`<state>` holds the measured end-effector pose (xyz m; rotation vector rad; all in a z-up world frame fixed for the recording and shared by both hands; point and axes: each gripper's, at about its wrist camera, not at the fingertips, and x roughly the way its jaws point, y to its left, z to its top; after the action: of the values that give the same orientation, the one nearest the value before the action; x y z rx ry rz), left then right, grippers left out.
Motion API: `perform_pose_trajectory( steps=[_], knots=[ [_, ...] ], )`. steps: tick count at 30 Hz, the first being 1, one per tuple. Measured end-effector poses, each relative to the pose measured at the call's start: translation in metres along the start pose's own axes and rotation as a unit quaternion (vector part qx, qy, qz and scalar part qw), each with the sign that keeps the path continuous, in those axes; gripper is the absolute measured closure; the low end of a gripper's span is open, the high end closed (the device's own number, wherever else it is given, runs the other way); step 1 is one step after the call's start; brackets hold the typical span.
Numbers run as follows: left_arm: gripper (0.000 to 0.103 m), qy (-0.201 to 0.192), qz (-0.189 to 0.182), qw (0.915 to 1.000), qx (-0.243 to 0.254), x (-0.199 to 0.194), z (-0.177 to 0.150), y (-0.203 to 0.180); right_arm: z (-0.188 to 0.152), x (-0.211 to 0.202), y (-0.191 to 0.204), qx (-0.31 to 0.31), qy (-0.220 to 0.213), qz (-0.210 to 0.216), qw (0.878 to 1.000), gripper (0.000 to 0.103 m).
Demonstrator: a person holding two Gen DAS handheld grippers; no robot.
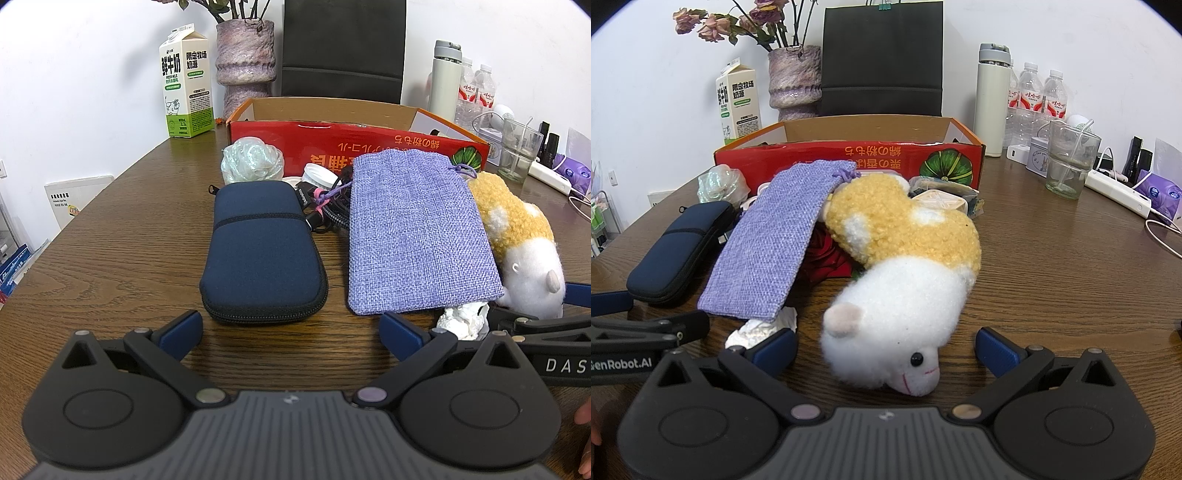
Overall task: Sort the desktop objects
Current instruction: 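Move the left tool to the navy pouch and the right tool to the plush toy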
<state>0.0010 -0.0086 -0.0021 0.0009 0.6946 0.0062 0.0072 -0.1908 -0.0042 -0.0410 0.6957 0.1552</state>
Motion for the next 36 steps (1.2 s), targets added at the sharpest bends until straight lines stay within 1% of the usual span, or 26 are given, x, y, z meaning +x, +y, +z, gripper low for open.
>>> perform_pose_trajectory(
  steps=[30, 32, 34, 36],
  knots=[
    [0.000, -0.001, -0.002, 1.0000, -0.001, 0.001, -0.001, -0.004, 0.001, 0.001, 0.001, -0.002, 0.001, 0.000, 1.000, 0.000],
    [0.000, -0.007, -0.003, 1.0000, -0.003, -0.004, -0.003, -0.003, 0.001, 0.001, 0.001, -0.002, 0.001, 0.002, 1.000, 0.000],
    [0.000, -0.019, -0.009, 0.9997, -0.015, -0.014, -0.005, 0.004, 0.001, -0.002, 0.001, -0.005, 0.004, 0.005, 1.000, 0.000],
    [0.000, -0.043, -0.030, 0.9981, -0.032, -0.020, 0.003, 0.016, -0.002, -0.012, -0.003, -0.008, -0.004, 0.015, 1.000, 0.008]
  ],
)
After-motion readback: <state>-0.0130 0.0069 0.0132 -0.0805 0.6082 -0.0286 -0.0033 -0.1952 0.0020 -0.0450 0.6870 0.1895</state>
